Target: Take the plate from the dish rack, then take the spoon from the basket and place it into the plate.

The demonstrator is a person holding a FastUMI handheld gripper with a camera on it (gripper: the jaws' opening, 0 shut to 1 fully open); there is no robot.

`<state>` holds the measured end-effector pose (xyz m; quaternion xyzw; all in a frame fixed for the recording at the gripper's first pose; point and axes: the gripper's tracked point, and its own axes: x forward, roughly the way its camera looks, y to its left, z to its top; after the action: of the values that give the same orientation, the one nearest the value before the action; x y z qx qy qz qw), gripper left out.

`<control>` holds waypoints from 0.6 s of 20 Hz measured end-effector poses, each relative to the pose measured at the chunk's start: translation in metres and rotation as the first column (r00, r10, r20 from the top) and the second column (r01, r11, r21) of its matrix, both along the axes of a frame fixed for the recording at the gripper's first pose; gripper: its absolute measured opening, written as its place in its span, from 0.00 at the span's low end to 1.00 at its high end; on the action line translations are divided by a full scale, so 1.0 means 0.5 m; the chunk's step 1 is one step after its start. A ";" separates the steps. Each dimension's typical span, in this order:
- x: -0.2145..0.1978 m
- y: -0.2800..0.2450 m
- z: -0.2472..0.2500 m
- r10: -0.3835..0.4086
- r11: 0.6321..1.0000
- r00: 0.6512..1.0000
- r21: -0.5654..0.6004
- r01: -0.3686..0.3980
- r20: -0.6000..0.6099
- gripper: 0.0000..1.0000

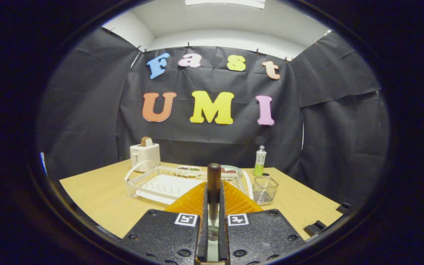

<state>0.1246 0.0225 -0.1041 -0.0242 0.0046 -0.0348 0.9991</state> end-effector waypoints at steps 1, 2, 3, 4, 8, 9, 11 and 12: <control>0.002 0.001 -0.019 0.006 1.000 1.000 0.023 -0.006 -0.022 0.16; 0.004 -0.003 -0.032 0.005 0.999 0.999 0.040 -0.003 -0.038 0.16; 0.008 -0.011 -0.047 -0.006 0.999 0.999 0.051 0.009 -0.054 0.16; 0.012 -0.026 -0.059 -0.023 0.998 0.997 0.057 0.027 -0.072 0.16; 0.017 -0.057 -0.061 -0.058 0.996 0.996 0.064 0.063 -0.065 0.18; 0.015 -0.064 -0.062 -0.065 0.996 0.996 0.058 0.069 -0.065 0.18; 0.011 -0.071 -0.063 -0.063 0.996 0.996 0.064 0.067 -0.068 0.20; 0.007 -0.073 -0.061 -0.060 0.996 0.996 0.065 0.064 -0.068 0.20</control>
<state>0.1281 -0.0142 -0.1347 0.0083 0.0394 -0.0649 0.9971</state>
